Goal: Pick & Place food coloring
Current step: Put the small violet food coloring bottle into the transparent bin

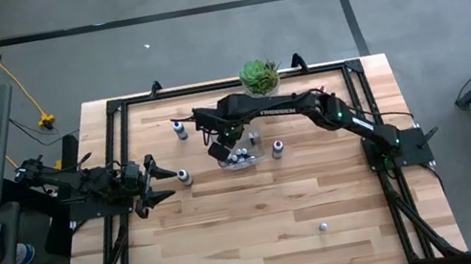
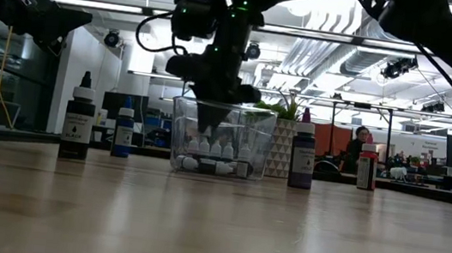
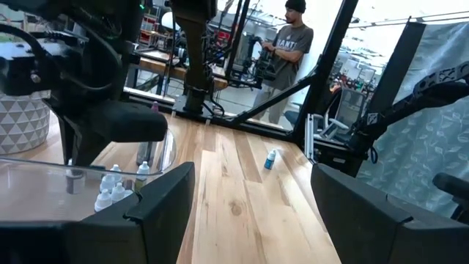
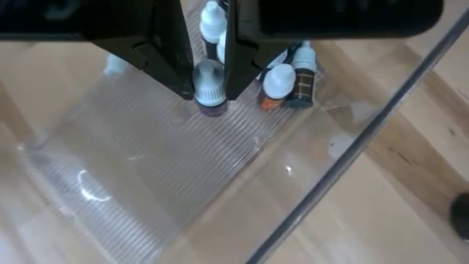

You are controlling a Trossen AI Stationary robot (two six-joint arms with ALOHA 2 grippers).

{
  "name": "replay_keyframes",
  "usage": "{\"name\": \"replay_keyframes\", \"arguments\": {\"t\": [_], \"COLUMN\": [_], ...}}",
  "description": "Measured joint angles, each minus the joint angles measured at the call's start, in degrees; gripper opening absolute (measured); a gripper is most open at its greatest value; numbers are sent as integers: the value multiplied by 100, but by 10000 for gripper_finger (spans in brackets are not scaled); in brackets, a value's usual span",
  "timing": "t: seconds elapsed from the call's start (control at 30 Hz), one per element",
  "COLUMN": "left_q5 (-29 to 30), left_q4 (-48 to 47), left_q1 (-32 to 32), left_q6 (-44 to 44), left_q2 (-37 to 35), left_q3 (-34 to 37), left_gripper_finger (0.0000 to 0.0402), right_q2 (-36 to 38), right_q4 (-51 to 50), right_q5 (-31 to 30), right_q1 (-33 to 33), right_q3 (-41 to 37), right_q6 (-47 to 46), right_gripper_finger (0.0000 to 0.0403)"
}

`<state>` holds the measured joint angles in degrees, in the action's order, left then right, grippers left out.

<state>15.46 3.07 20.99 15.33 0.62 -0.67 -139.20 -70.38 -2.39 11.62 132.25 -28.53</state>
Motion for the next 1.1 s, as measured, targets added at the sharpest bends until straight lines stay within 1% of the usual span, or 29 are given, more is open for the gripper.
{"name": "replay_keyframes", "arguments": {"t": [0.23, 0.47, 0.7, 1.1], "left_q5": [0, 0, 0, 0], "left_q4": [1, 0, 0, 0], "left_q1": [2, 2, 2, 1], "left_q6": [0, 0, 0, 0], "left_q2": [0, 0, 0, 0], "left_q3": [0, 0, 0, 0], "left_gripper_finger": [271, 271, 271, 271], "right_q2": [-141, -216, -218, -216], "right_q4": [51, 169, 214, 217], "right_q5": [56, 122, 173, 225], "right_q1": [-16, -51, -52, -66], "right_q3": [0, 0, 0, 0], "right_q6": [1, 22, -7, -168], "right_gripper_finger": [62, 58, 73, 79]}}
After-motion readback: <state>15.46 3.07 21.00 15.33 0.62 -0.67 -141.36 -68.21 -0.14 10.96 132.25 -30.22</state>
